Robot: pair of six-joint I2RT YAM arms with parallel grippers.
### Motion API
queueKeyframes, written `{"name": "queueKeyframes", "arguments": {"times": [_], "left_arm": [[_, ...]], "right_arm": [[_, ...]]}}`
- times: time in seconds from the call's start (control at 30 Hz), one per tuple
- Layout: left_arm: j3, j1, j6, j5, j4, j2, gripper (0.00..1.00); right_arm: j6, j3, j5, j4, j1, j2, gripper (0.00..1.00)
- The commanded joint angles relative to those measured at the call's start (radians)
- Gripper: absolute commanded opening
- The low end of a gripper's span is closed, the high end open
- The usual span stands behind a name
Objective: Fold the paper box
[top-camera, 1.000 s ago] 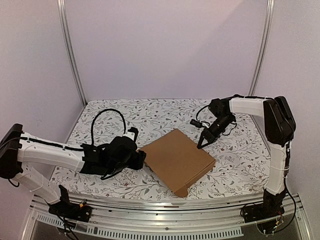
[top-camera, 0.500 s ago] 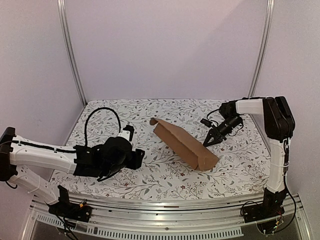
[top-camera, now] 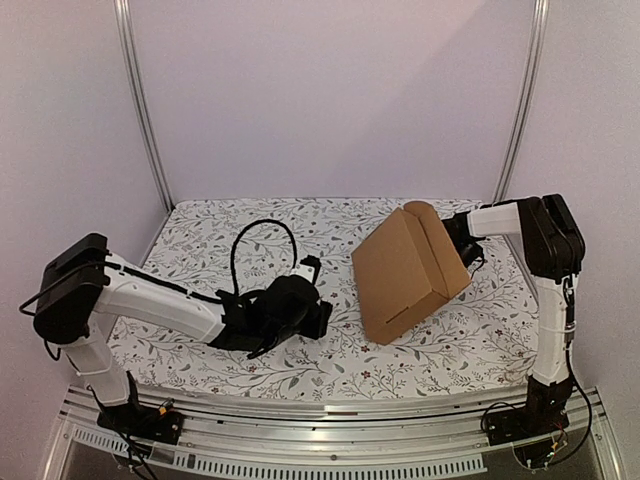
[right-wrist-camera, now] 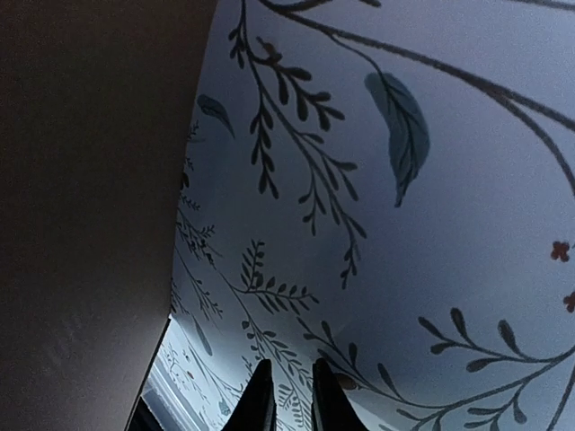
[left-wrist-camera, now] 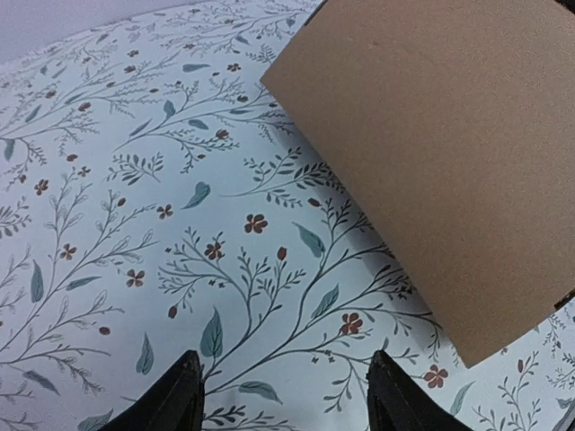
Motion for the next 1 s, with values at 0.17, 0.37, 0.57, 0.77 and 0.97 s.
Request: {"name": "queueKeyframes", "arguments": {"times": [0.17,0.37,0.57,0.77,0.97], "left_arm": [[0.266,0.003,0.123,0.114,0.081,0.227,0.63],[0.240,0.001,0.064,0.157,0.057,0.212,0.63],[0.124,-0.017,-0.017,0.183,0.062,0.137,0.63],[0.059,-0.047,-0.028,0.144,0.035,0.093,0.63],[0.048,-0.067,-0.002,0.097,0.017,0.076,0.63]], "right_arm": [[-0.016,-0.036,-0.026,0.028,0.016,-0.114,0.17],[-0.057,-0.033,-0.044,0.023,0.089,-0.174,0.20],[-0.068,-0.022,-0.037,0.021,0.153,-0.195,0.20],[-0.072,-0.012,-0.026,0.022,0.169,-0.190,0.21],[-0.071,-0.006,-0.020,0.023,0.174,-0.183,0.21]]}}
